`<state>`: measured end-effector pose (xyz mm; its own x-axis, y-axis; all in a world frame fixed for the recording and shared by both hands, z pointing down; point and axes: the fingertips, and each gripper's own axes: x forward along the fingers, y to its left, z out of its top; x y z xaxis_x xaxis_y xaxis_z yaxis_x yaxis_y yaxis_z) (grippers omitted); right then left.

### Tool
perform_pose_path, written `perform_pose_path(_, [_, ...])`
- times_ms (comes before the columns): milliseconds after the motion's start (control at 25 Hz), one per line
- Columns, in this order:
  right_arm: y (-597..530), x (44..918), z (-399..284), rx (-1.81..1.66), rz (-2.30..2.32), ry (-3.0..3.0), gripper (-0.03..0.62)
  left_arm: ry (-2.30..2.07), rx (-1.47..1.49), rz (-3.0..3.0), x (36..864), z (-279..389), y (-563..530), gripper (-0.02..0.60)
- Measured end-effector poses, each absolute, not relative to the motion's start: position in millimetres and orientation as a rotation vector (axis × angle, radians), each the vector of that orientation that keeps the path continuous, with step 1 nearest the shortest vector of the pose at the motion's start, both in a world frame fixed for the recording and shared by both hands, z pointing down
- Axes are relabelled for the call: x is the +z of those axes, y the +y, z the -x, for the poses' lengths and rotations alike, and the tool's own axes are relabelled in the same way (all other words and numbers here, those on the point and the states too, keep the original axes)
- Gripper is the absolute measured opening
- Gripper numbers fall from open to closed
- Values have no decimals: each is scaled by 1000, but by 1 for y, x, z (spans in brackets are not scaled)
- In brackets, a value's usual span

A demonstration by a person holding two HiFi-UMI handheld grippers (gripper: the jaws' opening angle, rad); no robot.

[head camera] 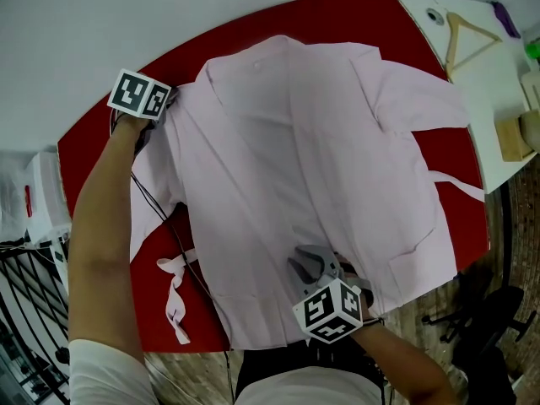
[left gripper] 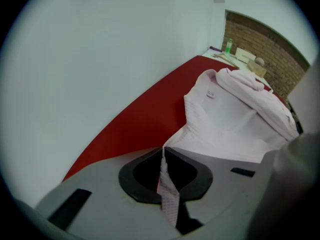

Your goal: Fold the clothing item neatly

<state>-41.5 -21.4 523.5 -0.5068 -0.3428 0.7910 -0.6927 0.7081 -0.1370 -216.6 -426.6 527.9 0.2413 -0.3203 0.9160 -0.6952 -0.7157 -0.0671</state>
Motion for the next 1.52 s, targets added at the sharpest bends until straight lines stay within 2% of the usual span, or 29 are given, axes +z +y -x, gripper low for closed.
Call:
perform_pose_path(480, [-29,522,38,570,-840,-2131,92,-969,1358,-2182,528,214,-428,21])
perform_pose_path(600, [-31,517,30,601,-884,-2136,92,-1013,1281,-2241,511,212,-425,74])
perform_pose_path(680, [-33,515,23,633,-918,-2136,92,-1026,1229,-2268,501,212,-418,86])
perform_pose_path(1240, [-130,507,23,659,-1080,-2170,92,-1063,898,-2325,476,219,-306,91])
perform_pose_path(1520, [-174,524,39,699,-1142,-2123,92,-997,997,-2350,495,221,-252,91])
